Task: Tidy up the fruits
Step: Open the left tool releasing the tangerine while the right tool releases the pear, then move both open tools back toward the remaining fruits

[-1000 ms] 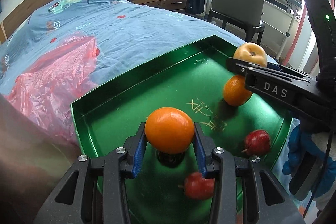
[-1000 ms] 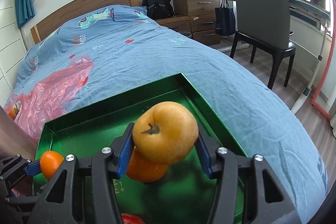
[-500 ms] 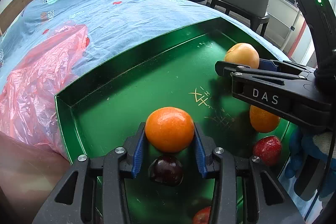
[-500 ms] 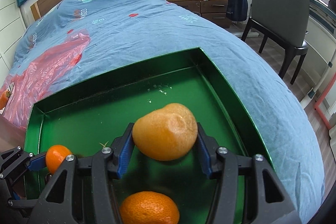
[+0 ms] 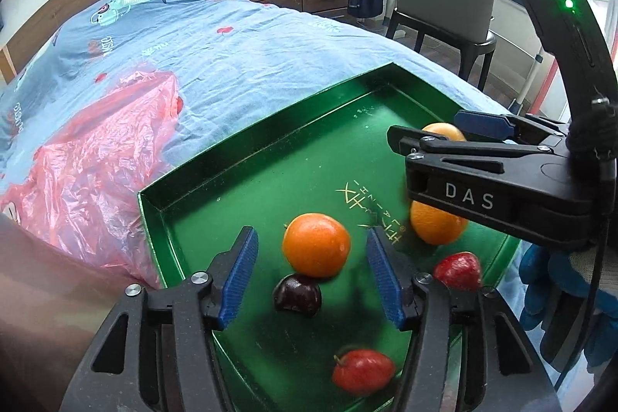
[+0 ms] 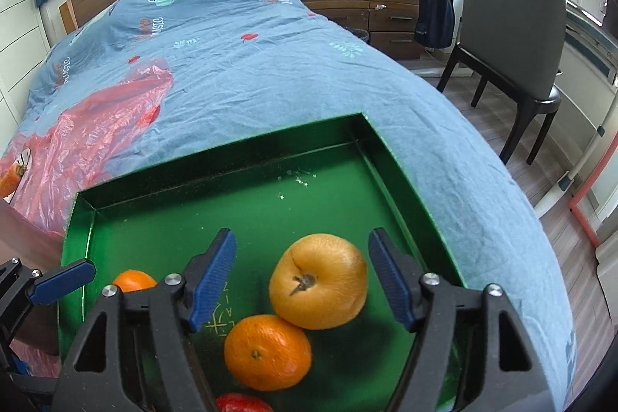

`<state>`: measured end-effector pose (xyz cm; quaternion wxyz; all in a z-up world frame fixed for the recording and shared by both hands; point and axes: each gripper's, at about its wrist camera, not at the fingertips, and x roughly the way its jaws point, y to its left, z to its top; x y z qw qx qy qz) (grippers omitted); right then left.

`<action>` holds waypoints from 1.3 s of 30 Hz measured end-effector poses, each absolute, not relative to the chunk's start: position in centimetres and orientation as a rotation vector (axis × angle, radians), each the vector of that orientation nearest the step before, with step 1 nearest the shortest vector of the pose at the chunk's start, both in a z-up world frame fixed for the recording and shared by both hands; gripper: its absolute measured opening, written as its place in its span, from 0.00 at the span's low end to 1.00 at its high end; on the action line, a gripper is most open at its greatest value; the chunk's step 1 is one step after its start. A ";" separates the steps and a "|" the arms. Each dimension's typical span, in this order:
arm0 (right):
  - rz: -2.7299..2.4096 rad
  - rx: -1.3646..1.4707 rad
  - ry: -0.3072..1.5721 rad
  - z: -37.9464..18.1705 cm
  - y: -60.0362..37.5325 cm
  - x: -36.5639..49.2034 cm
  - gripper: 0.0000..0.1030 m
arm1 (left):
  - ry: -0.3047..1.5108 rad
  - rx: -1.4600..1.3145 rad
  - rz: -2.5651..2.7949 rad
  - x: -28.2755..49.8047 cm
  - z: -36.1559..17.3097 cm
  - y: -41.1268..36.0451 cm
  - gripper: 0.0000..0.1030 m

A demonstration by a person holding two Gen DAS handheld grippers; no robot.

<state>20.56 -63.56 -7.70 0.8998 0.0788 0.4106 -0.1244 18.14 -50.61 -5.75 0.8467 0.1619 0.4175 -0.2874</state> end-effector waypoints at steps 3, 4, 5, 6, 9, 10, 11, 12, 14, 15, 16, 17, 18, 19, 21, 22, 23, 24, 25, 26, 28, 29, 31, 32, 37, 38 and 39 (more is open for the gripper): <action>-0.282 0.154 0.817 -5.3 -63.4 18.7 1.00 | 0.864 0.324 -0.621 16.8 -3.9 -49.8 0.53; -0.289 0.155 0.807 -4.5 -63.4 18.0 1.00 | 0.860 0.316 -0.626 16.3 -3.3 -49.4 0.54; -0.294 0.157 0.800 -3.8 -63.3 17.2 1.00 | 0.856 0.307 -0.632 15.7 -2.7 -49.0 0.55; -0.300 0.160 0.793 -3.2 -63.1 16.5 1.00 | 0.856 0.298 -0.640 15.0 -2.2 -48.6 0.56; -0.316 0.161 0.776 -1.4 -62.3 14.1 1.00 | 0.841 0.292 -0.659 12.9 -0.6 -47.4 0.57; -0.319 0.162 0.769 -0.9 -61.9 13.3 1.00 | 0.835 0.293 -0.665 12.2 -0.1 -46.9 0.57; -0.320 0.165 0.763 -0.4 -61.5 12.6 1.00 | 0.830 0.294 -0.669 11.5 0.3 -46.5 0.58; -0.318 0.170 0.756 0.1 -61.0 11.8 1.00 | 0.825 0.295 -0.671 10.8 0.8 -45.9 0.58; -0.310 0.177 0.743 1.0 -60.0 10.2 1.00 | 0.815 0.297 -0.679 9.3 1.6 -44.7 0.59; -0.307 0.177 0.737 1.4 -59.4 9.4 1.00 | 0.806 0.302 -0.676 8.7 2.1 -44.1 0.60; -0.303 0.178 0.730 1.9 -58.7 8.7 1.00 | 0.796 0.304 -0.672 8.1 2.4 -43.5 0.61; -0.297 0.181 0.723 2.2 -58.1 8.0 1.00 | 0.789 0.302 -0.670 7.4 2.7 -42.6 0.62; -0.292 0.181 0.716 2.6 -57.4 7.3 1.00 | 0.785 0.299 -0.669 6.8 3.1 -41.9 0.62; -0.287 0.175 0.711 2.9 -56.6 6.7 1.00 | 0.782 0.297 -0.667 6.3 3.4 -41.1 0.62; -0.277 0.156 0.699 3.5 -55.0 5.4 1.00 | 0.765 0.293 -0.650 5.4 3.9 -39.6 0.69; -0.271 0.148 0.693 3.8 -54.1 4.8 1.00 | 0.756 0.288 -0.643 5.0 4.2 -38.9 0.72; -0.267 0.138 0.689 4.0 -53.3 4.2 1.00 | 0.749 0.284 -0.635 4.6 4.3 -38.3 0.74; -0.262 0.129 0.684 4.1 -52.6 3.6 1.00 | 0.743 0.281 -0.628 4.3 4.5 -37.6 0.74; -0.255 0.124 0.679 4.3 -51.9 3.0 1.00 | 0.738 0.278 -0.625 4.0 4.6 -37.0 0.74; -0.248 0.123 0.673 4.4 -51.2 2.5 1.00 | 0.734 0.275 -0.621 3.6 4.7 -36.4 0.75; -0.236 0.123 0.664 4.7 -50.0 1.5 1.00 | 0.728 0.275 -0.611 3.0 4.6 -35.2 0.75; -0.231 0.124 0.661 4.8 -49.6 1.1 1.00 | 0.727 0.274 -0.608 2.7 4.6 -34.7 0.75; -0.218 0.126 0.655 4.9 -48.5 0.3 1.00 | 0.722 0.265 -0.600 2.1 4.5 -33.5 0.75; -0.211 0.124 0.654 5.0 -47.9 0.1 1.00 | 0.721 0.262 -0.595 1.8 4.4 -32.9 0.75; -0.164 0.117 0.661 4.8 -45.1 -0.9 1.00 | 0.731 0.241 -0.550 0.9 3.6 -28.9 0.75; -0.155 0.116 0.661 4.7 -44.4 -1.1 1.00 | 0.736 0.235 -0.542 0.8 3.3 -28.1 0.75; -0.146 0.116 0.661 4.5 -43.8 -1.4 1.00 | 0.740 0.232 -0.532 0.7 3.1 -27.4 0.75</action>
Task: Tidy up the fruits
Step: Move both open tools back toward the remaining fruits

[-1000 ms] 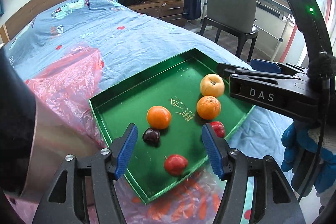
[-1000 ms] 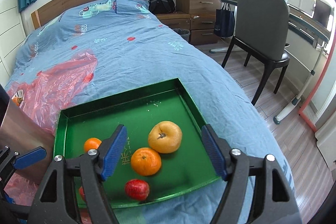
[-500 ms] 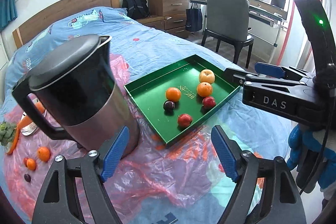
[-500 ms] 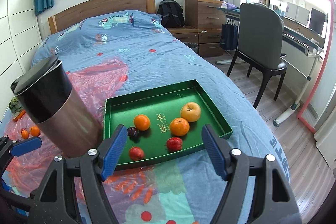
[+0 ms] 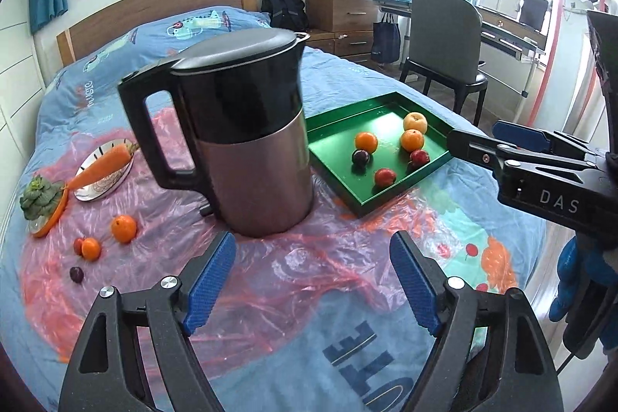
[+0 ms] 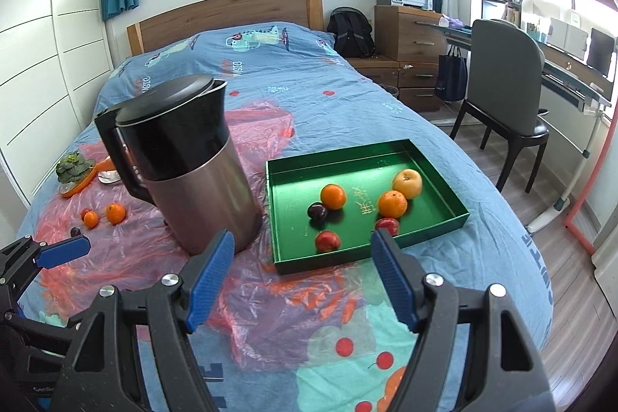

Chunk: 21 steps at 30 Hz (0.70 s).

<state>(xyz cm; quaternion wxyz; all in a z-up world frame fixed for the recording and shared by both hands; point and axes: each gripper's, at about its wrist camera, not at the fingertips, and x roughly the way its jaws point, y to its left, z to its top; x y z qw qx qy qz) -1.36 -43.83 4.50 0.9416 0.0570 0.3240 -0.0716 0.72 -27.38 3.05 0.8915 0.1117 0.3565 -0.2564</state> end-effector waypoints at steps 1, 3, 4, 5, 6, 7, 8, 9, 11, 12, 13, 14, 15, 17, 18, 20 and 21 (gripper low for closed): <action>-0.136 0.120 0.662 4.4 -43.2 -1.5 1.00 | 0.744 0.230 -0.521 0.6 2.8 -26.6 0.75; -0.115 0.127 0.666 3.9 -42.0 -1.7 1.00 | 0.750 0.226 -0.500 0.5 2.3 -25.3 0.75; -0.106 0.128 0.668 3.7 -41.4 -1.8 1.00 | 0.751 0.227 -0.487 0.5 2.1 -24.7 0.75; -0.096 0.130 0.671 3.5 -40.8 -1.9 1.00 | 0.751 0.227 -0.476 0.5 2.0 -24.1 0.75; -0.086 0.133 0.674 3.3 -40.3 -1.9 1.00 | 0.750 0.226 -0.465 0.5 1.9 -23.5 0.75; -0.077 0.134 0.676 3.1 -39.7 -1.9 1.00 | 0.750 0.224 -0.454 0.4 1.7 -22.8 0.75; -0.068 0.132 0.679 2.9 -39.2 -2.0 1.00 | 0.750 0.221 -0.444 0.5 1.5 -22.2 0.75; -0.057 0.129 0.683 2.7 -38.6 -2.0 1.00 | 0.751 0.218 -0.436 0.5 1.4 -21.6 0.75; -0.039 0.120 0.692 2.4 -37.4 -1.9 1.00 | 0.752 0.214 -0.415 0.7 1.0 -20.5 0.75; -0.029 0.114 0.696 2.2 -36.8 -1.8 1.00 | 0.752 0.209 -0.407 0.8 0.8 -19.9 0.75; -0.019 0.108 0.700 2.1 -36.2 -1.7 1.00 | 0.753 0.202 -0.397 0.8 0.6 -19.3 0.75; -0.008 0.102 0.703 1.9 -35.6 -1.7 1.00 | 0.752 0.195 -0.388 0.9 0.5 -18.7 0.75; 0.004 0.093 0.707 1.8 -34.9 -1.6 1.00 | 0.751 0.190 -0.378 1.0 0.4 -18.2 0.75; 0.024 0.075 0.712 1.6 -33.5 -1.3 1.00 | 0.748 0.179 -0.358 1.2 0.0 -17.0 0.74; 0.035 0.067 0.714 1.5 -32.9 -1.2 1.00 | 0.747 0.173 -0.349 1.3 -0.2 -16.4 0.73; 0.055 0.054 0.720 1.3 -31.7 -0.9 1.00 | 0.745 0.159 -0.332 1.5 -0.5 -15.2 0.71; 0.065 0.047 0.723 1.2 -31.1 -0.7 1.00 | 0.744 0.152 -0.323 1.6 -0.7 -14.6 0.70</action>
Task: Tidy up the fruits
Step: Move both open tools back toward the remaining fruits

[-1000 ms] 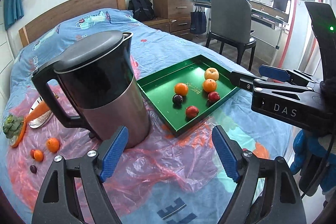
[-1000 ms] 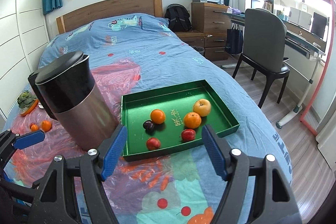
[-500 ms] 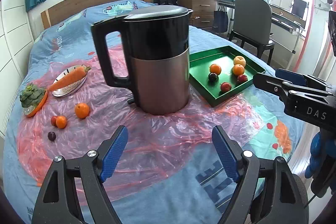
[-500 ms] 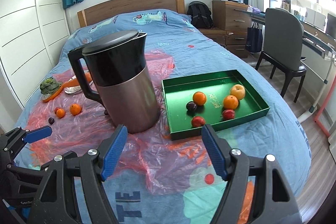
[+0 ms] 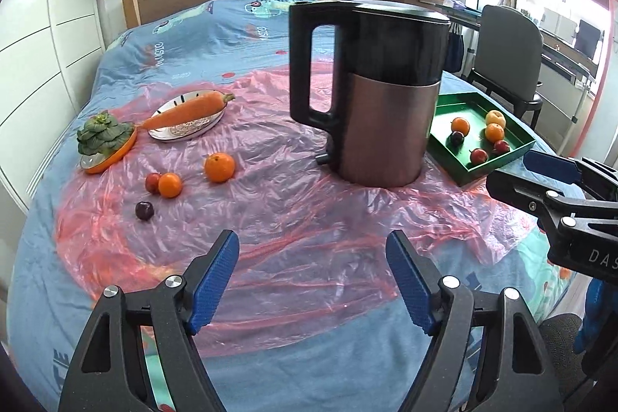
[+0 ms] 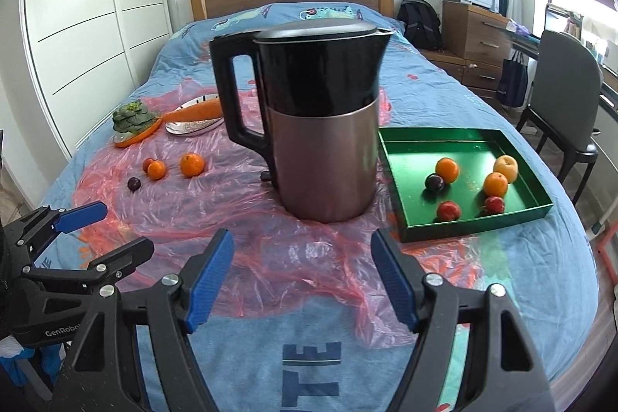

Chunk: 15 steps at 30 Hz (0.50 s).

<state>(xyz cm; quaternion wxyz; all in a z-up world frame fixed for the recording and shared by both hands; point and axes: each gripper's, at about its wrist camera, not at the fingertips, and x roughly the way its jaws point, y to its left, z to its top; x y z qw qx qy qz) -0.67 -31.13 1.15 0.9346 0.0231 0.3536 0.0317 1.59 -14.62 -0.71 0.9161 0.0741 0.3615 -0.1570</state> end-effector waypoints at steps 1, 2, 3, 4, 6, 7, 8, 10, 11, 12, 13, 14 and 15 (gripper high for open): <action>0.075 0.041 0.726 1.0 -30.5 -0.4 1.00 | 0.742 0.147 -0.315 1.8 -0.9 -14.0 0.70; 0.085 0.035 0.729 0.9 -29.9 -0.2 1.00 | 0.741 0.140 -0.306 1.9 -1.1 -13.5 0.70; 0.095 0.030 0.733 0.7 -29.3 0.1 1.00 | 0.742 0.131 -0.297 2.1 -1.3 -12.9 0.70; 0.105 0.024 0.737 0.5 -28.7 0.3 1.00 | 0.744 0.121 -0.290 2.2 -1.5 -12.3 0.70; 0.125 0.013 0.749 0.0 -27.4 1.0 1.00 | 0.747 0.109 -0.274 2.5 -2.0 -11.3 0.70; 0.134 0.007 0.756 -0.4 -26.8 1.3 1.00 | 0.749 0.106 -0.264 2.7 -2.3 -10.7 0.70; 0.143 0.003 0.763 -0.7 -26.3 1.7 1.00 | 0.752 0.104 -0.253 2.9 -2.7 -10.2 0.70; 0.162 -0.004 0.778 -1.4 -25.2 2.4 1.00 | 0.759 0.096 -0.231 3.3 -3.3 -9.0 0.69; 0.171 -0.009 0.784 -1.7 -24.7 2.8 1.00 | 0.763 0.091 -0.218 3.5 -3.6 -8.4 0.69; 0.181 -0.013 0.790 -2.0 -24.1 3.1 1.00 | 0.766 0.086 -0.206 3.8 -3.9 -7.8 0.69; 0.191 -0.016 0.796 -2.3 -23.7 3.5 1.00 | 0.768 0.081 -0.192 4.1 -4.3 -7.1 0.68; 0.201 -0.018 0.803 -2.7 -23.1 3.9 1.00 | 0.770 0.077 -0.177 4.5 -4.6 -6.4 0.68; 0.210 -0.020 0.808 -3.0 -22.6 4.3 1.00 | 0.772 0.070 -0.162 4.8 -4.8 -5.7 0.68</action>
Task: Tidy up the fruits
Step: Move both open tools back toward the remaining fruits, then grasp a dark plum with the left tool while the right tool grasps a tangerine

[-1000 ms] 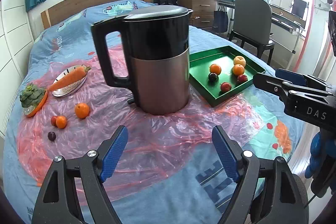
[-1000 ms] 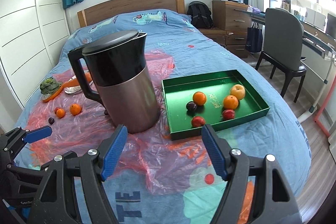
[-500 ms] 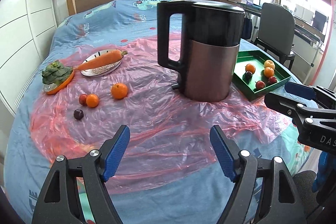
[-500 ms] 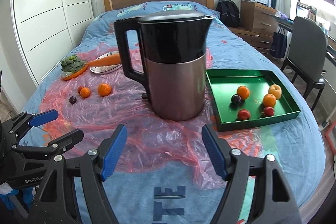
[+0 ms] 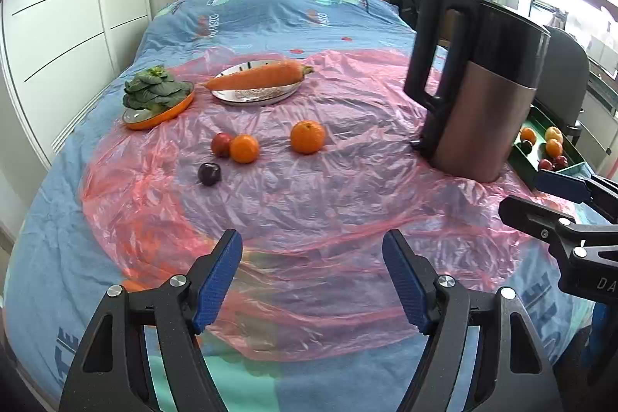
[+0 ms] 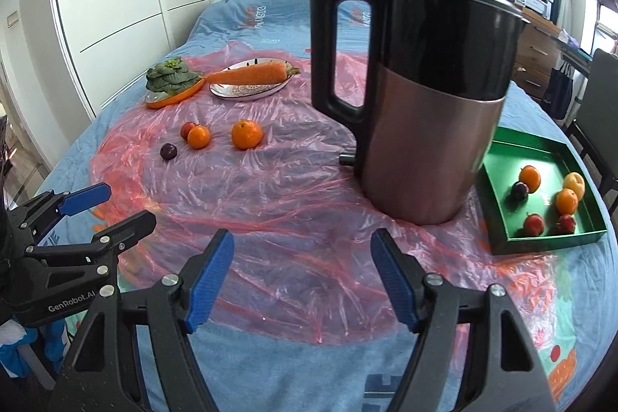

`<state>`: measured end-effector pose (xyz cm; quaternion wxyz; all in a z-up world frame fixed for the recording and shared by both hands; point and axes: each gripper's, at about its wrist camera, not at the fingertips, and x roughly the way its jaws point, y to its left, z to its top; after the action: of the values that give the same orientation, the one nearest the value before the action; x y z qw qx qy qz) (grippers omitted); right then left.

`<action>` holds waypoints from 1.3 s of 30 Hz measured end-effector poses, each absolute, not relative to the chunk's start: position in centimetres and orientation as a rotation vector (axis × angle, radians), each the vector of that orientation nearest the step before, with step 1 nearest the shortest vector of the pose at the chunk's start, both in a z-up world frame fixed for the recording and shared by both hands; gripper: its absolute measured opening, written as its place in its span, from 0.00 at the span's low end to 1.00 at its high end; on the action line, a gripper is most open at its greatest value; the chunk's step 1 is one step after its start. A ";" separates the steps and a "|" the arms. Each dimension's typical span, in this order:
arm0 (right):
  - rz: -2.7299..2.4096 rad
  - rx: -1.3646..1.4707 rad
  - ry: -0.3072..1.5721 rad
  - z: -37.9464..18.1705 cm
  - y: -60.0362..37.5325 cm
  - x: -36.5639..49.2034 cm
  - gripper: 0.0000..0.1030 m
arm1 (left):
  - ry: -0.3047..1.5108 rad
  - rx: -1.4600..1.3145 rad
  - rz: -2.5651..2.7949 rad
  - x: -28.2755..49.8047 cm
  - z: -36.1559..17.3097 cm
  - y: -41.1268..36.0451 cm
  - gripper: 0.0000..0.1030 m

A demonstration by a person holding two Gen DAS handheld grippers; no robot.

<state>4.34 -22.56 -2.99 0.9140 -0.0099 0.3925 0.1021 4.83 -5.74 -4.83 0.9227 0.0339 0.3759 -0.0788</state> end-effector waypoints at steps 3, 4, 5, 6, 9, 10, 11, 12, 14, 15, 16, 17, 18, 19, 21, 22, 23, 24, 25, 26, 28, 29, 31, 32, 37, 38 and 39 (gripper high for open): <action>0.240 -0.029 0.824 -3.9 -20.8 5.7 1.00 | 0.778 0.034 -0.116 6.1 -5.6 -3.5 0.67; 0.250 -0.032 0.830 -4.3 -20.2 6.2 1.00 | 0.781 0.021 -0.102 6.5 -5.9 -2.7 0.67; 0.260 -0.036 0.835 -4.6 -19.6 6.7 1.00 | 0.783 0.007 -0.089 6.9 -6.1 -2.0 0.67; 0.269 -0.038 0.839 -4.9 -19.0 7.3 1.00 | 0.784 -0.007 -0.075 7.4 -6.4 -1.2 0.67; 0.298 -0.047 0.851 -5.8 -17.3 8.9 1.00 | 0.785 -0.043 -0.045 8.9 -7.0 0.9 0.64; 0.307 -0.049 0.855 -6.1 -16.8 9.4 1.00 | 0.787 -0.051 -0.040 9.5 -7.2 1.4 0.63; 0.317 -0.049 0.859 -6.4 -16.3 9.9 1.00 | 0.788 -0.058 -0.037 10.0 -7.4 1.9 0.62; 0.326 -0.049 0.863 -6.7 -15.8 10.4 1.00 | 0.788 -0.064 -0.034 10.6 -7.6 2.4 0.61; 0.348 -0.050 0.871 -7.2 -14.7 11.5 1.00 | 0.792 -0.073 -0.037 11.8 -8.1 3.2 0.59; 0.359 -0.053 0.873 -7.5 -14.0 12.1 1.00 | 0.795 -0.078 -0.041 12.4 -8.4 3.5 0.58; 0.370 -0.055 0.874 -7.6 -13.5 12.6 1.00 | 0.796 -0.084 -0.047 13.0 -8.6 3.7 0.58; 0.381 -0.056 0.875 -7.8 -12.9 13.1 1.00 | 0.796 -0.087 -0.053 13.6 -8.8 3.9 0.58; 0.392 -0.055 0.875 -7.9 -12.4 13.7 1.00 | 0.794 -0.086 -0.058 14.1 -8.9 4.1 0.57; 0.402 -0.055 0.874 -8.0 -11.8 14.3 1.00 | 0.794 -0.088 -0.064 14.5 -9.1 4.3 0.57; 0.421 -0.055 0.869 -8.1 -10.9 15.4 1.00 | 0.796 -0.094 -0.073 15.4 -9.5 4.6 0.56; 0.430 -0.052 0.867 -8.2 -10.5 16.0 1.00 | 0.797 -0.096 -0.075 15.8 -9.7 4.8 0.55; 0.439 -0.045 0.866 -8.2 -10.2 16.7 1.00 | 0.799 -0.100 -0.078 16.3 -9.9 5.0 0.54; 0.449 -0.038 0.864 -8.2 -9.8 17.3 1.00 | 0.800 -0.104 -0.081 16.7 -10.1 5.1 0.54; 0.459 -0.034 0.862 -8.2 -9.3 17.9 1.00 | 0.801 -0.106 -0.084 17.0 -10.3 5.2 0.54; 0.471 -0.031 0.858 -8.2 -8.9 18.5 1.00 | 0.803 -0.109 -0.085 17.3 -10.6 5.3 0.53; 0.499 -0.022 0.853 -8.3 -8.0 19.6 0.99 | 0.808 -0.124 -0.096 17.8 -11.1 5.6 0.53; 0.513 -0.018 0.852 -8.3 -7.5 20.1 0.96 | 0.811 -0.132 -0.100 18.1 -11.4 5.6 0.52; 0.534 -0.011 0.855 -8.6 -6.8 21.1 0.93 | 0.816 -0.152 -0.111 18.4 -11.9 5.7 0.50; 0.538 -0.012 0.856 -8.7 -6.6 21.6 0.92 | 0.817 -0.160 -0.117 18.5 -12.0 5.8 0.50; 0.544 -0.025 0.878 -9.9 -5.5 23.8 0.88 | 0.821 -0.174 -0.133 19.3 -12.7 5.8 0.47; 0.547 -0.025 0.883 -10.2 -5.4 24.1 0.87 | 0.826 -0.178 -0.134 19.5 -12.8 5.8 0.46; 0.550 -0.027 0.889 -10.4 -5.3 24.3 0.87 | 0.830 -0.183 -0.136 19.6 -13.0 5.9 0.45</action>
<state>24.31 -5.28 -10.41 0.8665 -0.0130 0.4244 0.2626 19.59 5.89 -13.00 0.9089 -0.0886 0.4021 -0.0661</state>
